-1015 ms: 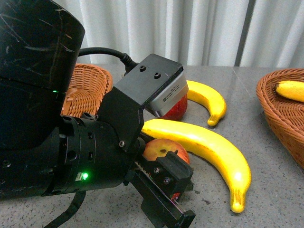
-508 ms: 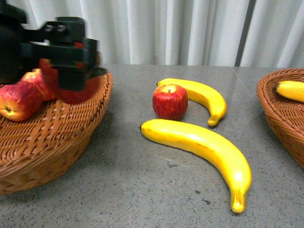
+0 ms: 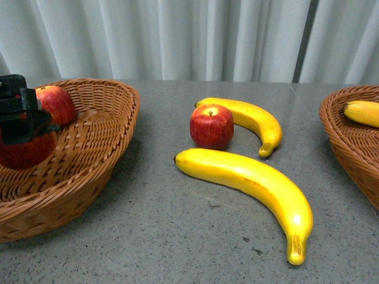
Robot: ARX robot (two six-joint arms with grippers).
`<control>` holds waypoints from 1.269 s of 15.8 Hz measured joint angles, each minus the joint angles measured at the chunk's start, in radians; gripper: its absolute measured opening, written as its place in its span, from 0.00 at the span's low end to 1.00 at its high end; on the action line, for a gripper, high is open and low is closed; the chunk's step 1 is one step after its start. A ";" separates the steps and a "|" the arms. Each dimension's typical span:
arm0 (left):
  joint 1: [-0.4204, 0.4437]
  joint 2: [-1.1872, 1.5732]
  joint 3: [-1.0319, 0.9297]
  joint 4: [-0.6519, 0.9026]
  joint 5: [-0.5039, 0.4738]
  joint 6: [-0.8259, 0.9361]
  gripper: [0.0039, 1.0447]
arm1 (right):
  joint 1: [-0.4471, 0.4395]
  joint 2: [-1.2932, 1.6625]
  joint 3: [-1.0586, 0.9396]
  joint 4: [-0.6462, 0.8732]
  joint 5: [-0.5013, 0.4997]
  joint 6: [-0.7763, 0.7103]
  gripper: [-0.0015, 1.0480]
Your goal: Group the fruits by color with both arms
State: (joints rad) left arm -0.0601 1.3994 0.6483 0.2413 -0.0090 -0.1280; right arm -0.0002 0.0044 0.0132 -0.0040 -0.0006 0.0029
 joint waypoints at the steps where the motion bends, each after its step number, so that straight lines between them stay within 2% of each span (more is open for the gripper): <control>1: -0.005 -0.008 0.000 -0.010 0.007 -0.002 0.77 | 0.000 0.000 0.000 0.000 0.000 0.000 0.94; 3: -0.034 -0.074 0.001 -0.043 -0.006 0.004 0.96 | 0.000 0.000 0.000 0.000 0.000 0.000 0.94; 7: -0.077 -0.139 0.029 -0.070 -0.032 0.020 0.94 | 0.000 0.000 0.000 0.000 0.000 0.000 0.94; 10: -0.145 -0.125 0.128 -0.054 -0.058 0.063 0.94 | 0.000 0.000 0.000 0.000 0.000 0.000 0.94; 13: -0.217 0.079 0.254 -0.072 0.034 0.140 0.94 | 0.000 0.000 0.000 0.000 0.000 0.000 0.94; 14: -0.268 0.295 0.402 -0.093 0.117 0.224 0.94 | 0.000 0.000 0.000 0.000 0.000 0.000 0.94; 15: -0.280 0.340 0.442 -0.113 0.146 0.244 0.94 | 0.000 0.000 0.000 0.000 0.000 0.000 0.94; 20: -0.317 0.492 0.578 -0.107 0.200 0.320 0.94 | 0.000 0.000 0.000 0.000 0.000 0.000 0.94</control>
State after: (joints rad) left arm -0.3767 1.8915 1.2266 0.1341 0.1913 0.1921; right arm -0.0002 0.0044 0.0132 -0.0040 -0.0006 0.0029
